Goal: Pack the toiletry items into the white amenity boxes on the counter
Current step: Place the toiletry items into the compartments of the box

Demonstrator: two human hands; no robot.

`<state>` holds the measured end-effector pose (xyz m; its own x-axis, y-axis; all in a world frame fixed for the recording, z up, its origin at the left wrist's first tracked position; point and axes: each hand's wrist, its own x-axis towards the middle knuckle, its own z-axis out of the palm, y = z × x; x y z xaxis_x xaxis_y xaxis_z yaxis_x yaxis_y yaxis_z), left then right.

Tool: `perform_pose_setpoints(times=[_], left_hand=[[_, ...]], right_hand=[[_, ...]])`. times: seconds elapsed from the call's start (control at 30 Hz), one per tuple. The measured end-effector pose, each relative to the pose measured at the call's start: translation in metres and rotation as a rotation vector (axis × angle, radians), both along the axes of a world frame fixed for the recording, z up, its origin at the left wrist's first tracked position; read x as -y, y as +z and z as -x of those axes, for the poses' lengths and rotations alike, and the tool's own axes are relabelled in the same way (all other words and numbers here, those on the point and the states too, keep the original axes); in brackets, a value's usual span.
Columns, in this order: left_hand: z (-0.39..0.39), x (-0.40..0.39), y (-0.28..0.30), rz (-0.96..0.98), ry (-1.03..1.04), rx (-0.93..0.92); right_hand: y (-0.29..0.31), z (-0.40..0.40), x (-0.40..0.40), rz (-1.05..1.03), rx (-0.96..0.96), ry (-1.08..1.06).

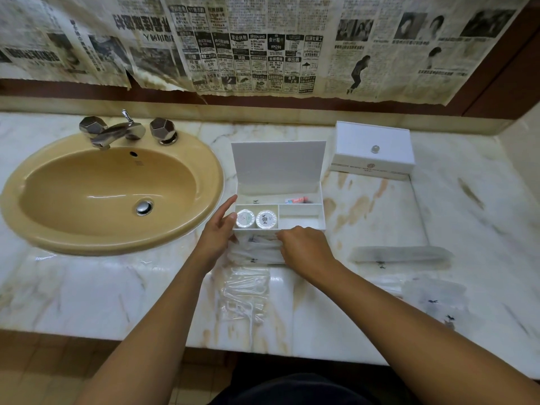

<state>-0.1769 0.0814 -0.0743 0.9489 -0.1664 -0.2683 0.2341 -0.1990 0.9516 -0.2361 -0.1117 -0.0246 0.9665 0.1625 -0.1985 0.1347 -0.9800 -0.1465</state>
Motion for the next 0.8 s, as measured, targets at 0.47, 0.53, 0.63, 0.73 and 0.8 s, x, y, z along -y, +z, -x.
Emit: perform_pose_setpoints(times=[0.47,0.53,0.63,0.73,0.8], left_hand=[[0.000,0.000,0.002,0.010,0.001,-0.036],[0.001,0.001,0.003,0.014,0.002,-0.037],[0.002,0.003,0.005,0.007,0.024,-0.061],[0.001,0.004,0.006,0.012,0.034,-0.053],[0.002,0.004,0.007,0.016,0.016,-0.037]], right_hand=[[0.018,-0.006,-0.002,-0.103,0.159,0.018],[0.026,-0.008,-0.003,-0.150,0.194,0.019],[0.038,-0.015,-0.005,-0.244,0.231,0.016],[0.048,-0.025,-0.007,-0.269,0.272,0.020],[0.054,-0.033,-0.007,-0.281,0.297,0.020]])
